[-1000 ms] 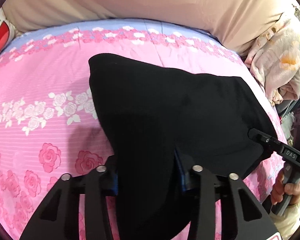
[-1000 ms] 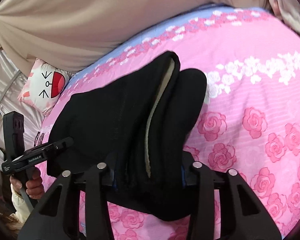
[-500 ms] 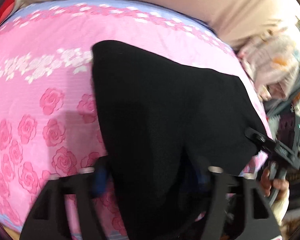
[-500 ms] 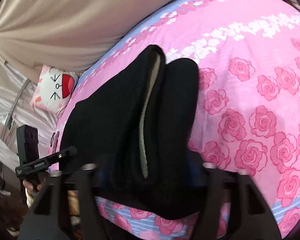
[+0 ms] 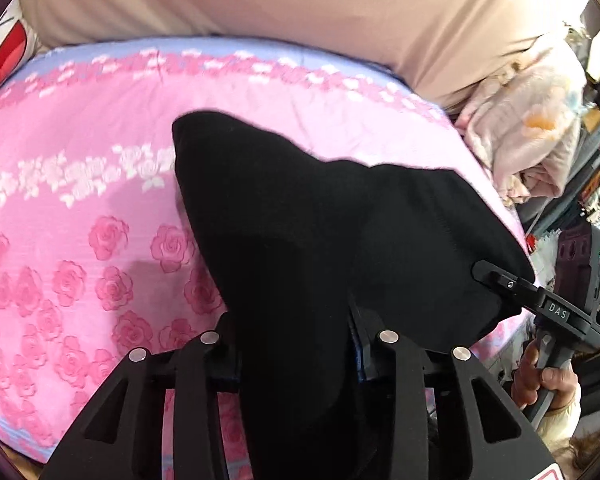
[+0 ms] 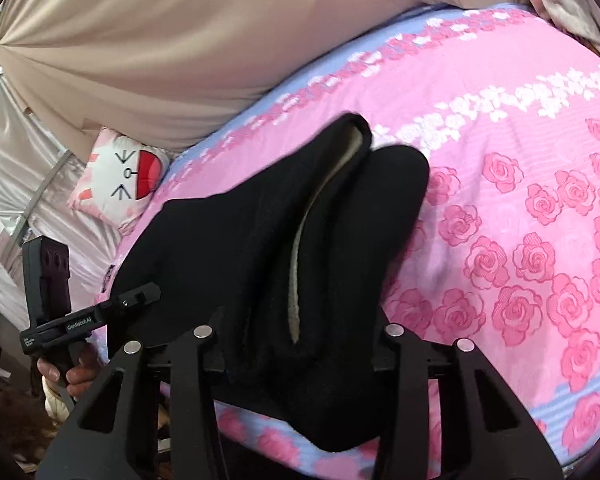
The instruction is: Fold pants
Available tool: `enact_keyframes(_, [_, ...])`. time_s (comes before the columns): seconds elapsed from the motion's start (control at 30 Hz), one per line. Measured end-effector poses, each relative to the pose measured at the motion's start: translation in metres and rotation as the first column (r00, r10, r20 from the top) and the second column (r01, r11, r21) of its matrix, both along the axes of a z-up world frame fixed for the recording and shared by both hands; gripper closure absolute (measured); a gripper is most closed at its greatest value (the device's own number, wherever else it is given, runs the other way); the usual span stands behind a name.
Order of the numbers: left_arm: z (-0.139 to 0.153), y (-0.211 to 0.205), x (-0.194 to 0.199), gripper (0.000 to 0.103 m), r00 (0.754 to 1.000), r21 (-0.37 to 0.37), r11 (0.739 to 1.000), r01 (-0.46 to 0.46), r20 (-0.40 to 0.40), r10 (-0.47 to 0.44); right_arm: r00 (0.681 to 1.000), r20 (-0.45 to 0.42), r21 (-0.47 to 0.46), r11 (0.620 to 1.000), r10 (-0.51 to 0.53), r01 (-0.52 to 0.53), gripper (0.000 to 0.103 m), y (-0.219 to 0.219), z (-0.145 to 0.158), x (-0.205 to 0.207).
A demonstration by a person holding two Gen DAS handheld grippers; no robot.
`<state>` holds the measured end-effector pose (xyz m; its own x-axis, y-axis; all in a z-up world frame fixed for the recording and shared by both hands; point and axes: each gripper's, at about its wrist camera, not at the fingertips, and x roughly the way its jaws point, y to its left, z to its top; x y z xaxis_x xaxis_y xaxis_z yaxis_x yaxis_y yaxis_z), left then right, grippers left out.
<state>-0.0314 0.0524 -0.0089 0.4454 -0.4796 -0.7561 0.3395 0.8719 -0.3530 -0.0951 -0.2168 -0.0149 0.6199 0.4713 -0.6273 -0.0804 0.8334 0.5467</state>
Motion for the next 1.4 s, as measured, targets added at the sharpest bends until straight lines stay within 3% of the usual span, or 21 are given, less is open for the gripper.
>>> enact_keyframes(0.07, [0.0, 0.002, -0.004, 0.069, 1.0, -0.008, 1.0, 0.016, -0.02, -0.016, 1.0, -0.013, 0.002, 1.0, 0.004, -0.004, 0.062, -0.002, -0.001, -0.007])
enact_keyframes(0.17, [-0.027, 0.003, 0.001, 0.067, 0.996, 0.013, 1.0, 0.007, -0.087, -0.006, 0.997, -0.076, 0.012, 1.0, -0.009, 0.01, 0.062, -0.006, -0.026, -0.01])
enact_keyframes(0.27, [-0.039, 0.007, 0.002, 0.056, 0.994, -0.011, 1.0, -0.022, -0.106, 0.021, 0.996, -0.086, 0.08, 0.996, -0.024, 0.031, 0.059, -0.011, -0.039, -0.011])
enact_keyframes(0.33, [-0.043, 0.009, 0.004, 0.023, 0.991, -0.004, 0.998, -0.064, -0.118, 0.063, 0.996, -0.088, 0.088, 0.996, -0.022, 0.03, 0.051, -0.014, -0.041, -0.009])
enact_keyframes(0.37, [-0.048, 0.011, 0.006, 0.014, 0.987, 0.024, 0.994, -0.103, -0.124, 0.105, 0.996, -0.085, 0.103, 0.994, -0.03, 0.038, 0.05, -0.015, -0.043, -0.008])
enact_keyframes(0.4, [-0.05, 0.012, 0.005, 0.014, 0.987, 0.015, 0.994, -0.113, -0.113, 0.114, 0.997, -0.077, 0.1, 0.994, -0.028, 0.036, 0.05, -0.016, -0.043, -0.008])
enact_keyframes(0.47, [-0.045, 0.009, 0.002, 0.039, 0.992, -0.006, 0.998, -0.067, -0.104, 0.066, 0.998, -0.062, 0.075, 0.997, -0.032, 0.036, 0.056, -0.014, -0.041, -0.01])
enact_keyframes(0.5, [-0.041, 0.009, 0.0, 0.058, 0.992, -0.047, 0.998, -0.052, -0.117, 0.046, 0.998, -0.057, 0.076, 0.996, -0.033, 0.038, 0.06, -0.012, -0.039, -0.011])
enact_keyframes(0.57, [-0.025, 0.006, -0.005, 0.068, 0.997, -0.025, 0.999, -0.038, -0.071, 0.036, 0.999, -0.027, 0.043, 0.998, -0.035, 0.036, 0.062, -0.007, -0.027, -0.015])
enact_keyframes(0.7, [0.015, -0.002, -0.015, 0.07, 0.999, 0.002, 1.0, -0.002, 0.048, 0.002, 0.998, 0.068, -0.011, 1.0, -0.014, 0.014, 0.064, 0.006, 0.013, -0.019])
enact_keyframes(0.83, [0.066, -0.005, -0.018, 0.07, 0.978, 0.028, 1.0, 0.003, 0.21, -0.009, 0.981, 0.193, -0.055, 0.999, 0.007, 0.004, 0.064, 0.01, 0.061, -0.021])
enact_keyframes(0.97, [0.109, -0.017, -0.019, 0.07, 0.924, 0.093, 0.995, -0.026, 0.382, -0.012, 0.944, 0.33, -0.106, 0.994, 0.015, 0.021, 0.064, 0.014, 0.106, -0.016])
enact_keyframes(1.13, [0.144, -0.025, -0.008, 0.07, 0.845, 0.137, 0.985, -0.102, 0.535, 0.013, 0.878, 0.478, -0.145, 0.988, 0.026, 0.05, 0.064, 0.018, 0.151, 0.0])
enact_keyframes(1.23, [0.161, -0.025, 0.005, 0.069, 0.811, 0.127, 0.982, -0.141, 0.584, 0.041, 0.849, 0.528, -0.155, 0.986, 0.031, 0.061, 0.064, 0.021, 0.167, 0.013])
enact_keyframes(1.4, [0.178, -0.024, 0.037, 0.069, 0.784, 0.098, 0.978, -0.186, 0.615, 0.088, 0.818, 0.574, -0.16, 0.984, 0.032, 0.074, 0.064, 0.023, 0.186, 0.047])
